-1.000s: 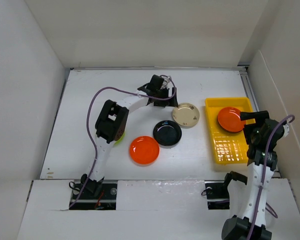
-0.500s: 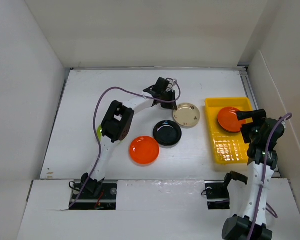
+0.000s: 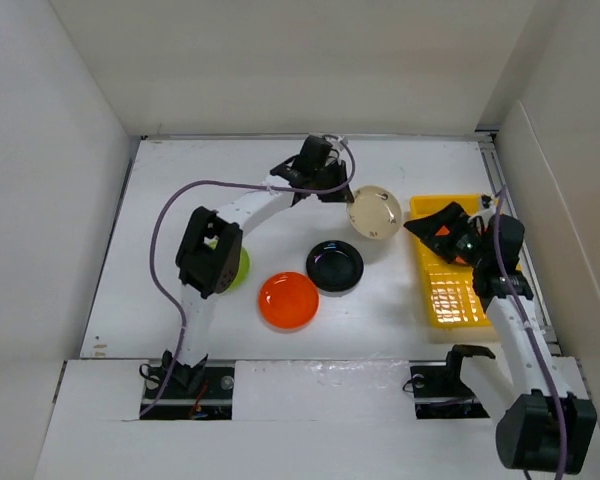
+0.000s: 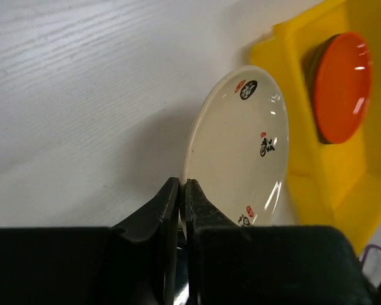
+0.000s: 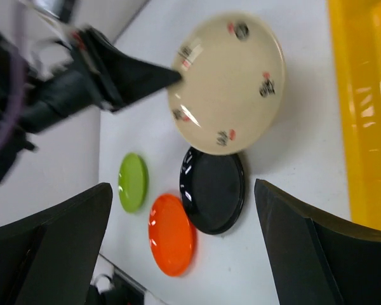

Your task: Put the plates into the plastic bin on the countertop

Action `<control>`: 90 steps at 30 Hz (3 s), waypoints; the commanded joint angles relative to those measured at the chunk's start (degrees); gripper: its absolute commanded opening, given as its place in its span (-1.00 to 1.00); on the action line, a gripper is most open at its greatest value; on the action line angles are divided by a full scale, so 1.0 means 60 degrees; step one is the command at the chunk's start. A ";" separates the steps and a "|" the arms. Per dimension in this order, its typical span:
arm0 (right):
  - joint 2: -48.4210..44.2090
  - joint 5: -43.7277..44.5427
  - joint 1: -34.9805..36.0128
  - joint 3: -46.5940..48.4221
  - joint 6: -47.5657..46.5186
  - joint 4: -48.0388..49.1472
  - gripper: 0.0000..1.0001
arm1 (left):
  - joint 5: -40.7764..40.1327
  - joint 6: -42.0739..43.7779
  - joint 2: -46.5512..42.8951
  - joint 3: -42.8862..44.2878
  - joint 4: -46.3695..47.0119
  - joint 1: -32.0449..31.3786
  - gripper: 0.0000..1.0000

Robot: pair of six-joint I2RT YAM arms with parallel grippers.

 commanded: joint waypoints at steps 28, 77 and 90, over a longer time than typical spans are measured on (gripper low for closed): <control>0.2964 0.1386 0.2341 -0.0053 0.0560 0.4567 -0.77 | 0.1309 -0.0498 -0.3645 -0.1724 0.1080 -0.0348 -1.00; -0.0974 0.3248 0.0287 -0.1502 0.1351 -0.0035 0.99 | -0.4988 -0.1376 -0.7585 -0.5152 -0.0825 0.0251 1.00; 0.2797 0.5239 0.5432 -0.1942 0.1644 0.2967 0.94 | -0.4360 -0.1977 -0.7833 -0.5077 -0.0810 0.1876 1.00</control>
